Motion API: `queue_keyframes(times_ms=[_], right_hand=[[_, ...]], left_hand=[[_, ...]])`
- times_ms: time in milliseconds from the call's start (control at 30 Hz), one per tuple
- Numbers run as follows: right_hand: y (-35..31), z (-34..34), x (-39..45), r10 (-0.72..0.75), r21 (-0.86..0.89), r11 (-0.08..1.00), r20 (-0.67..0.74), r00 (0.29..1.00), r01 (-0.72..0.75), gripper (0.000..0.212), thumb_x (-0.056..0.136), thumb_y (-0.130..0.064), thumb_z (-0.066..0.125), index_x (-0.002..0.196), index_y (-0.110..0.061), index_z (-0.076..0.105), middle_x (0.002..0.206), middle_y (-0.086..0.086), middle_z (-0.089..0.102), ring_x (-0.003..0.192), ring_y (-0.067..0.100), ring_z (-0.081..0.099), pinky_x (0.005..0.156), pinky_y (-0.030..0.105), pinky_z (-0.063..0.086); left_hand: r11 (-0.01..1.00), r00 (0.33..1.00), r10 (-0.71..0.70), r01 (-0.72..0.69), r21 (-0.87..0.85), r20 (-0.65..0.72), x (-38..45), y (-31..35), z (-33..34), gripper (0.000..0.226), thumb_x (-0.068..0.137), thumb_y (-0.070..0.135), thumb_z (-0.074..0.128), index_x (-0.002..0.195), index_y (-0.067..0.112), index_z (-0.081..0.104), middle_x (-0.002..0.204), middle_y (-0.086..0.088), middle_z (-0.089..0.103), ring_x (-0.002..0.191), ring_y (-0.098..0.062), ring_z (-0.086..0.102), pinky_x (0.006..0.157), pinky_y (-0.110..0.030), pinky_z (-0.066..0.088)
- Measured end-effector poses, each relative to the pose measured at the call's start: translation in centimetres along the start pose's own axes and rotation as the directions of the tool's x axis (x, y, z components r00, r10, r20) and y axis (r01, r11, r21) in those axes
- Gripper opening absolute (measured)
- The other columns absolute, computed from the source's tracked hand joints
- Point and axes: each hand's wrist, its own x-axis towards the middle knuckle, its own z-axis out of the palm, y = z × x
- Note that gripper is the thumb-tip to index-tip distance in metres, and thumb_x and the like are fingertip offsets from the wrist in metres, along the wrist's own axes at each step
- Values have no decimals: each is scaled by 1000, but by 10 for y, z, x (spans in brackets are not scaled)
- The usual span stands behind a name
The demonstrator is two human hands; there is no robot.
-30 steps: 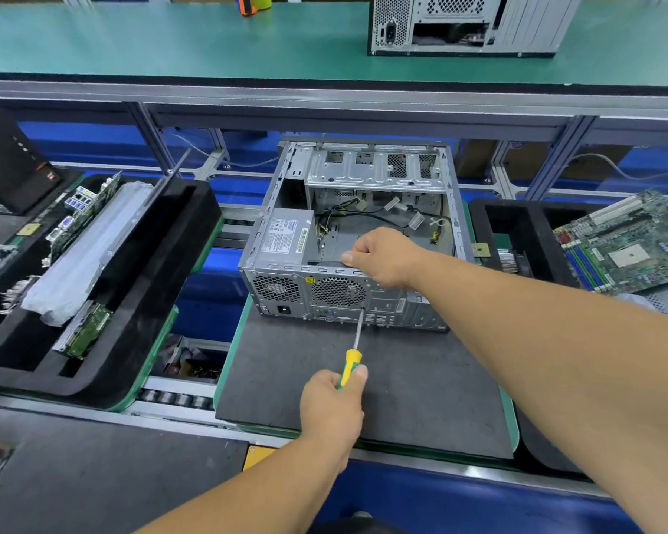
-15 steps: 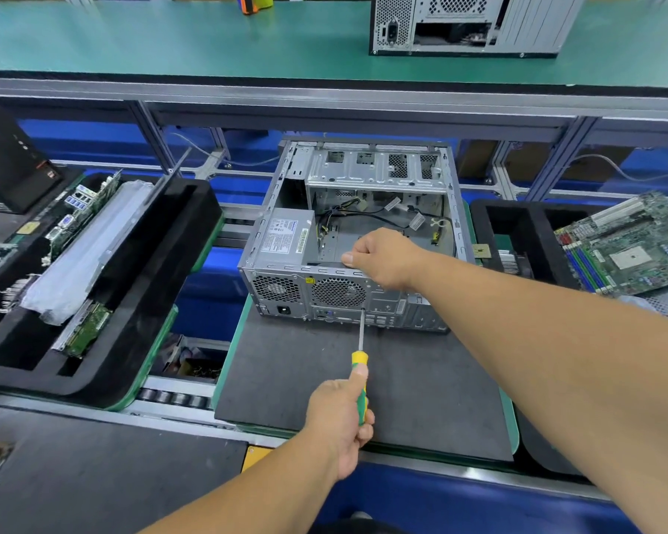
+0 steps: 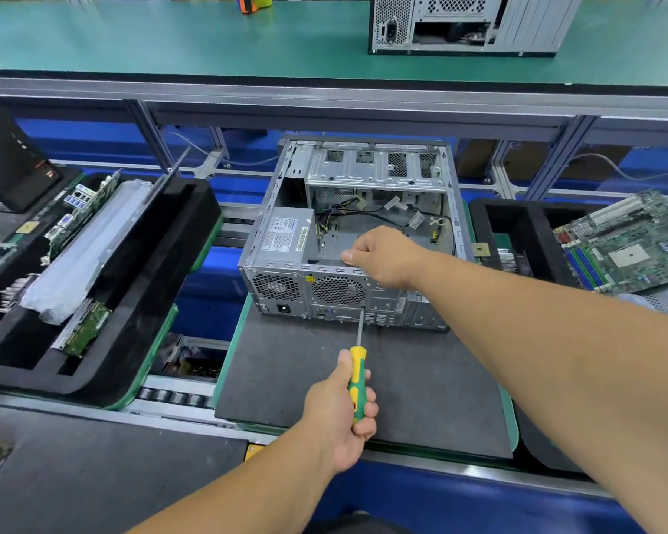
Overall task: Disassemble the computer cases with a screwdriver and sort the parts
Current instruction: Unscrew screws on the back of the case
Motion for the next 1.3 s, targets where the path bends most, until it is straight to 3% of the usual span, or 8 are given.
queue_keyframes(times_ms=[167, 233, 400, 667, 800, 1000, 1200, 1300], right_hand=[[-1, 0, -2, 6, -4, 1000, -4, 1000, -6, 53, 102, -44, 56, 62, -22, 29, 56, -5, 26, 44, 14, 22, 53, 29, 24], [-2, -1, -2, 6, -15, 1000, -6, 1000, -6, 52, 103, -44, 56, 63, -21, 31, 58, -3, 28, 48, 15, 24, 52, 28, 24], [-2, 0, -2, 5, -13, 1000, -5, 1000, -5, 49, 102, -43, 56, 65, -20, 34, 59, -2, 30, 50, 16, 26, 52, 28, 26], [-1, 0, -1, 5, -6, 1000, -19, 1000, -5, 44, 102, -45, 57, 70, -19, 42, 61, 0, 35, 55, 19, 31, 52, 28, 29], [0, 1, 0, -1, -14, 1000, -17, 1000, 1, 45, 102, -45, 56, 69, -19, 41, 58, -3, 33, 52, 17, 29, 51, 27, 28], [1, 0, 1, 3, -24, 1000, -12, 1000, -3, 47, 102, -46, 56, 68, -20, 38, 58, -3, 32, 48, 14, 26, 50, 28, 27], [3, 2, 3, 7, -8, 1000, -19, 1000, -7, 47, 101, -47, 56, 67, -20, 39, 56, -5, 32, 44, 13, 26, 51, 27, 28], [3, 1, 3, 6, -21, 1000, -23, 1000, -6, 47, 101, -46, 56, 66, -20, 39, 56, -5, 32, 40, 10, 24, 51, 27, 28]], left_hand=[[947, 958, 232, -184, 263, -166, 8, -8, -4, 27, 96, 33, 74, 97, 8, 63, 74, -6, 64, 53, -12, 51, 46, -25, 40], [965, 966, 171, -125, 231, -193, 6, -5, -2, 32, 100, 41, 66, 99, 9, 67, 73, -4, 72, 57, -13, 55, 51, -25, 43], [989, 990, -127, 132, -71, 60, -5, -5, 2, 57, 103, 60, 46, 94, 10, 69, 73, -5, 59, 56, -12, 43, 41, -20, 26], [996, 990, 75, -69, 57, -120, 3, -5, -2, 39, 88, 40, 81, 99, 9, 60, 77, -6, 49, 48, -12, 42, 40, -22, 30], [978, 972, 117, -78, 193, -202, 9, -3, -6, 44, 97, 52, 66, 97, 8, 65, 65, -4, 66, 51, -14, 50, 45, -24, 36], [993, 995, -101, 102, 60, -20, 5, -1, -2, 63, 102, 65, 41, 98, 9, 69, 71, -6, 63, 50, -13, 43, 38, -23, 24], [995, 998, 52, -48, 91, -47, 7, -6, -8, 44, 89, 47, 78, 106, 10, 60, 80, -7, 54, 51, -13, 45, 42, -22, 29], [983, 990, 115, -102, 154, -79, 12, -9, -11, 30, 93, 32, 78, 102, 8, 62, 74, -6, 63, 55, -13, 55, 46, -24, 43]])
